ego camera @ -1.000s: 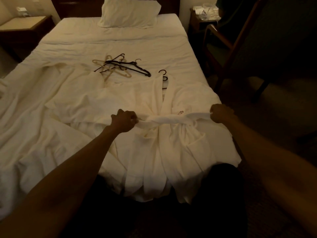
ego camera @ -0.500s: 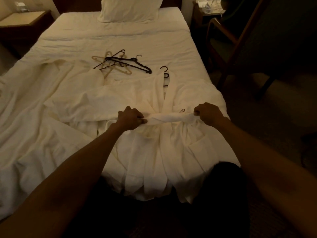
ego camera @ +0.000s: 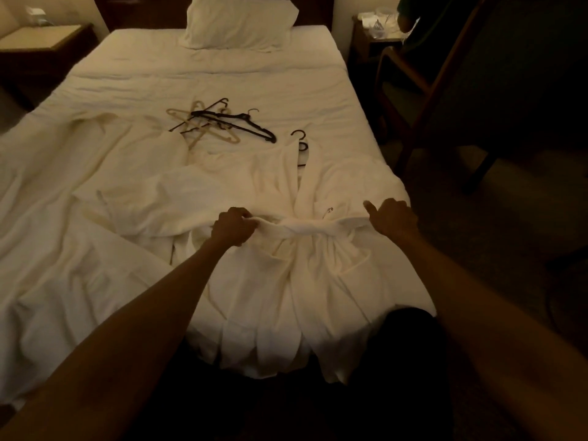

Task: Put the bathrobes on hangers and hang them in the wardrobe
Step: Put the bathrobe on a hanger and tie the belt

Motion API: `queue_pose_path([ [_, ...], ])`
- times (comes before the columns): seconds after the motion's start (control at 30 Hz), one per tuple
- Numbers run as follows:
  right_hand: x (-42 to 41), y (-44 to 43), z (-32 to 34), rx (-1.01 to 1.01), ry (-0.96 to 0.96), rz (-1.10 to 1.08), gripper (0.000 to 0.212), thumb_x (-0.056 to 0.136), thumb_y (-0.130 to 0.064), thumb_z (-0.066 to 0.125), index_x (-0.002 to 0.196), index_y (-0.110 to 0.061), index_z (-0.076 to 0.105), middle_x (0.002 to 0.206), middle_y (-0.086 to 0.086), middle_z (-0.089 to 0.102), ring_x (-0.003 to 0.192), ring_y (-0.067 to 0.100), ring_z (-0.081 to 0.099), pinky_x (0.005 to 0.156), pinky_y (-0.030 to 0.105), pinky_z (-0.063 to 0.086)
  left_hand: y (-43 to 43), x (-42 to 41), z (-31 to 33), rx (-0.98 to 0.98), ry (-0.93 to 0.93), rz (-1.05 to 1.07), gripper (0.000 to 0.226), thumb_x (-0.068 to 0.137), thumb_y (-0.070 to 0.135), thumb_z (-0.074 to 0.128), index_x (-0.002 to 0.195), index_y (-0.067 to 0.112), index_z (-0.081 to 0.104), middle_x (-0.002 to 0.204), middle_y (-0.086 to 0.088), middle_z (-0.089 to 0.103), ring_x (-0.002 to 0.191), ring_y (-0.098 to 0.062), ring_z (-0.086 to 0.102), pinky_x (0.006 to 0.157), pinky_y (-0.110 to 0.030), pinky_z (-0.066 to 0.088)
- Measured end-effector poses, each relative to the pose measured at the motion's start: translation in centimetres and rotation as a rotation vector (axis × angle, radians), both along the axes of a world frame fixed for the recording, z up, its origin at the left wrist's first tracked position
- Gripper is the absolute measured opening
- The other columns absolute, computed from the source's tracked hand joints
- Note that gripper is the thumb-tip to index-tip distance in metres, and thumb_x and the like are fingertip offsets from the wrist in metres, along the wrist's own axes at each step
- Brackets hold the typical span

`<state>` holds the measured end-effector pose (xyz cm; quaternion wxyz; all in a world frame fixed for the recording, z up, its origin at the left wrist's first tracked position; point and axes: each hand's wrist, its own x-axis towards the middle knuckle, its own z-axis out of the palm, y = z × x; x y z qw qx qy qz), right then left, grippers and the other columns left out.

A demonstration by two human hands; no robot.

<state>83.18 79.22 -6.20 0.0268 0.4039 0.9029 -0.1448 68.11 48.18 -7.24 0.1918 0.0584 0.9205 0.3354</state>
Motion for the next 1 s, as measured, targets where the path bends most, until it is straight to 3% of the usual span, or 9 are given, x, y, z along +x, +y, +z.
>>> queue_pose_path([
  [0.07, -0.6, -0.7, -0.6, -0.339, -0.01, -0.171, 0.078, 0.093, -0.07, 0.027, 0.094, 0.0, 0.061, 0.082, 0.014, 0.07, 0.078, 0.028, 0.07, 0.08, 0.039, 0.057, 1.3, 0.1, 0.6, 0.265, -0.053, 0.19, 0.032, 0.082, 0.039, 0.076, 0.097, 0.01, 0.072, 0.086, -0.013, 0.073, 0.072, -0.026, 0.072, 0.066, -0.04, 0.063],
  [0.13, -1.2, -1.0, -1.7, -0.619, 0.056, -0.295, 0.069, 0.091, -0.07, 0.036, 0.091, -0.002, 0.052, 0.083, 0.016, 0.069, 0.074, 0.028, 0.07, 0.076, 0.038, 0.059, 2.9, 0.3, 1.0, 0.454, -0.059, 0.347, 0.021, 0.082, 0.025, 0.08, 0.091, 0.008, 0.072, 0.09, -0.017, 0.072, 0.072, -0.025, 0.071, 0.069, -0.041, 0.063],
  [0.27, -2.2, -0.5, -3.8, -0.843, 0.323, -0.49, 0.038, 0.088, -0.029, 0.067, 0.098, 0.007, 0.061, 0.096, 0.017, 0.07, 0.062, 0.021, 0.061, 0.05, 0.028, 0.048, 5.4, -0.9, 0.5, 0.678, -0.171, 0.575, 0.024, 0.083, 0.003, 0.071, 0.098, 0.015, 0.056, 0.109, -0.02, 0.066, 0.089, -0.027, 0.068, 0.073, -0.04, 0.06],
  [0.37, -2.7, -0.2, -3.8, -0.955, 0.563, -0.638, 0.037, 0.081, -0.011, 0.069, 0.113, 0.006, 0.061, 0.103, 0.02, 0.069, 0.075, 0.024, 0.064, 0.05, 0.028, 0.046, 6.5, -1.6, 0.1, 0.779, -0.361, 0.613, 0.03, 0.091, 0.007, 0.057, 0.121, 0.009, 0.052, 0.137, -0.018, 0.056, 0.092, -0.021, 0.059, 0.07, -0.032, 0.054],
  [0.47, -3.8, -0.3, -2.5, -1.043, 0.762, -0.679, 0.044, 0.079, -0.009, 0.07, 0.119, 0.003, 0.056, 0.113, 0.017, 0.063, 0.091, 0.027, 0.062, 0.062, 0.032, 0.05, 7.9, -1.2, 1.1, 0.801, -0.413, 0.633, 0.045, 0.096, 0.01, 0.054, 0.139, 0.002, 0.047, 0.143, -0.016, 0.051, 0.071, -0.014, 0.052, 0.066, -0.028, 0.048],
  [0.6, -5.6, -0.5, 0.6, -1.072, 0.916, -0.531, 0.03, 0.082, -0.013, 0.071, 0.108, 0.001, 0.064, 0.113, 0.013, 0.068, 0.088, 0.022, 0.065, 0.064, 0.029, 0.053, 10.9, -1.1, 3.2, 0.74, -0.309, 0.448, 0.05, 0.093, 0.002, 0.055, 0.143, 0.0, 0.044, 0.137, -0.018, 0.056, 0.069, -0.011, 0.052, 0.064, -0.026, 0.046],
  [0.7, -7.2, -1.0, 3.9, -0.882, 0.91, -0.117, 0.015, 0.095, -0.015, 0.059, 0.095, -0.005, 0.071, 0.103, 0.013, 0.073, 0.089, 0.021, 0.07, 0.082, 0.038, 0.058, 13.1, -0.5, 5.5, 0.633, -0.172, 0.139, 0.067, 0.091, 0.005, 0.064, 0.151, 0.007, 0.034, 0.132, -0.013, 0.057, 0.076, -0.018, 0.06, 0.054, -0.02, 0.049],
  [0.77, -8.0, -1.3, 6.2, -0.738, 0.866, 0.102, 0.017, 0.096, -0.018, 0.058, 0.089, -0.01, 0.071, 0.1, 0.014, 0.073, 0.096, 0.025, 0.069, 0.092, 0.046, 0.054, 14.4, 0.2, 7.0, 0.452, -0.08, -0.163, 0.055, 0.091, 0.005, 0.063, 0.143, 0.008, 0.048, 0.131, -0.015, 0.061, 0.098, -0.027, 0.065, 0.066, -0.021, 0.047],
  [1.0, -8.9, -1.3, 10.6, -0.549, 0.581, 0.403, 0.04, 0.1, -0.036, 0.048, 0.118, -0.005, 0.066, 0.114, 0.011, 0.067, 0.104, 0.023, 0.062, 0.096, 0.039, 0.05, 13.7, 1.2, 10.0, 0.198, -0.072, -0.57, 0.046, 0.088, -0.008, 0.046, 0.127, 0.007, 0.063, 0.109, -0.006, 0.062, 0.097, -0.018, 0.054, 0.08, -0.029, 0.043],
])
